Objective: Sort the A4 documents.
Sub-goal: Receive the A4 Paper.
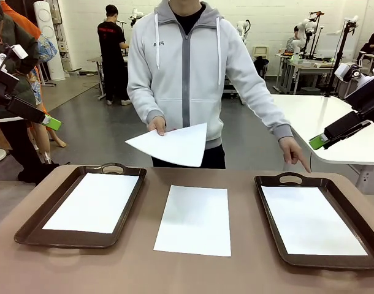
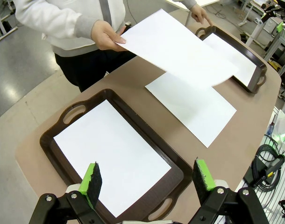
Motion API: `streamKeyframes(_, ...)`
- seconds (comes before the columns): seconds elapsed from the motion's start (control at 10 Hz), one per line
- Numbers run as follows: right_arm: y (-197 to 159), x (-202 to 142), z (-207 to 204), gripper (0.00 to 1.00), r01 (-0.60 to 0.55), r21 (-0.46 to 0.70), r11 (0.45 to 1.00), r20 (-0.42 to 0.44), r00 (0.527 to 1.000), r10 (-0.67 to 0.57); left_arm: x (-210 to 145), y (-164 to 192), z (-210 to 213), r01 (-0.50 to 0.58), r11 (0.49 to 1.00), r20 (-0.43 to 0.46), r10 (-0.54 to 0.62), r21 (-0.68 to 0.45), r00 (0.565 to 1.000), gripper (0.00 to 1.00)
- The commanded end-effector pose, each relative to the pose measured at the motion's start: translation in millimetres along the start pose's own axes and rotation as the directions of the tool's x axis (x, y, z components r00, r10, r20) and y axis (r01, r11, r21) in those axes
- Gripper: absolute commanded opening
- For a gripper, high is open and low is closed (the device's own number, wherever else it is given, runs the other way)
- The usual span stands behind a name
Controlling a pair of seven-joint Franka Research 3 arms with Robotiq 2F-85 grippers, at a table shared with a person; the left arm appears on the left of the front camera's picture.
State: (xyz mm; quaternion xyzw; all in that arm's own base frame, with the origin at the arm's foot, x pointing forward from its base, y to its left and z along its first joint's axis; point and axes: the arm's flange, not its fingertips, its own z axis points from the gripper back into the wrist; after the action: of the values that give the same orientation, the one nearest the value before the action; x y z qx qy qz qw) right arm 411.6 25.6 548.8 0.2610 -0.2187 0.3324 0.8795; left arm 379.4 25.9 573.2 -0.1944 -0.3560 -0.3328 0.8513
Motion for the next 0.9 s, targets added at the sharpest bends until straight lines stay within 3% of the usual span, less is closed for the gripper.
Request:
streamKeyframes(0.0,-1.1,-0.2,-0.8,1.00,0.002,-0.001,1.000,-0.001,1.000,-0.002,-1.3,0.0,-1.3,0.014,1.000,-0.007,-0.014,0.004,1.000,1.00)
streamKeyframes(0.8,-1.1,-0.2,-0.8,1.00,0.002,-0.001,1.000,-0.001,1.000,-0.002,-1.3,0.0,-1.3,0.014,1.000,-0.007,-0.014,0.004,1.000,1.00)
